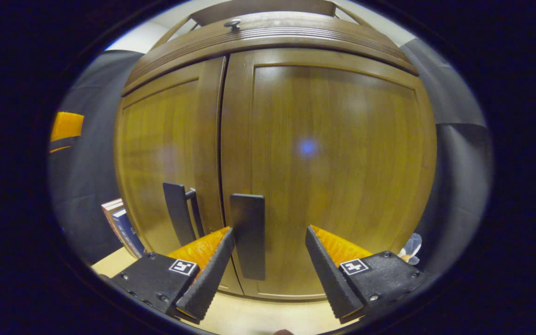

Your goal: Open the right door of the double-door shoe cabinet with the right hand, and open the left door with the left hand.

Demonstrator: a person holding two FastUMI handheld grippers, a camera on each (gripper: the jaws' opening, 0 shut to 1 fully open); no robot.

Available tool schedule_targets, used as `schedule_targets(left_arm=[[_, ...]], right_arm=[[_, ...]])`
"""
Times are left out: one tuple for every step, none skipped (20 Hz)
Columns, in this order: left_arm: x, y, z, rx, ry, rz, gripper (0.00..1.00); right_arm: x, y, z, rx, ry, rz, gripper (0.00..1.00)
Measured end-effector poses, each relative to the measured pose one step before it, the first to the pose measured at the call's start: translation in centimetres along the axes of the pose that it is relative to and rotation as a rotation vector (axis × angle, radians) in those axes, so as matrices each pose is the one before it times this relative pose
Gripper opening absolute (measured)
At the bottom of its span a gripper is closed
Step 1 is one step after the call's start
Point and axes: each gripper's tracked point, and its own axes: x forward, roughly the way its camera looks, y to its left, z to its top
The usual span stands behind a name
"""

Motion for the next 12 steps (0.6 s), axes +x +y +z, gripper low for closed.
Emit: schedule_targets(left_arm=[[0.131, -0.109, -0.056, -0.00291, 0.00292, -0.00366, 0.96], [0.253, -0.199, -0.102, -0.00447, 0.00318, -0.00512, 0.96], [0.408, -0.357, -0.151, -0.00376, 0.00571, -0.00711, 1.0], [0.237, -0.391, -0.054, -0.00231, 0.00581, -0.00671, 0.95], [0.191, -0.29, -0.203, -0.00151, 0.00553, -0.00621, 0.95], [0.197, -0.386, -0.136, -0.00175, 0.00577, -0.00752, 0.95], [0.326, -0.412, -0.15, -0.00186, 0.00334, -0.00821, 0.95], [0.204, -0.318, 0.022, -0.00253, 0.00326, -0.00707, 0.95], [0.071, -0.24, 0.003, -0.00191, 0.00057, -0.00532, 0.95], [-0.042, -0.183, 0.025, -0.00156, -0.00203, -0.00349, 0.95], [0.039, -0.183, -0.124, -0.00033, -0.00017, -0.00306, 0.95], [-0.102, -0.138, -0.003, 0.00044, -0.00173, -0.00254, 0.95]], right_arm=[[0.447, -0.052, -0.147, 0.01531, 0.01006, -0.00691, 0.96], [0.017, -0.043, -0.243, 0.00962, 0.00725, -0.01044, 0.95], [-0.168, -0.058, 0.265, 0.00234, -0.01374, -0.01118, 0.94], [0.132, -0.131, -0.17, -0.00817, 0.00898, -0.00788, 0.92], [0.026, -0.094, 0.077, -0.00294, -0.00523, -0.00083, 0.91], [0.011, 0.116, 0.112, 0.00415, 0.00115, 0.00107, 0.9], [-0.081, -0.029, -0.162, -0.00075, 0.00297, 0.00283, 0.88], [0.006, 0.061, 0.051, 0.00129, 0.00219, 0.00246, 0.88], [-0.07, 0.201, -0.073, -0.0006, 0.0049, 0.00727, 0.83], [-0.073, 0.189, -0.039, -0.00359, 0.00433, 0.00416, 0.8], [0.448, 0.541, -0.4, -0.00262, 0.00581, 0.00447, 0.72], [0.374, 0.626, -0.249, 0.00098, 0.00342, 0.01163, 0.69]])
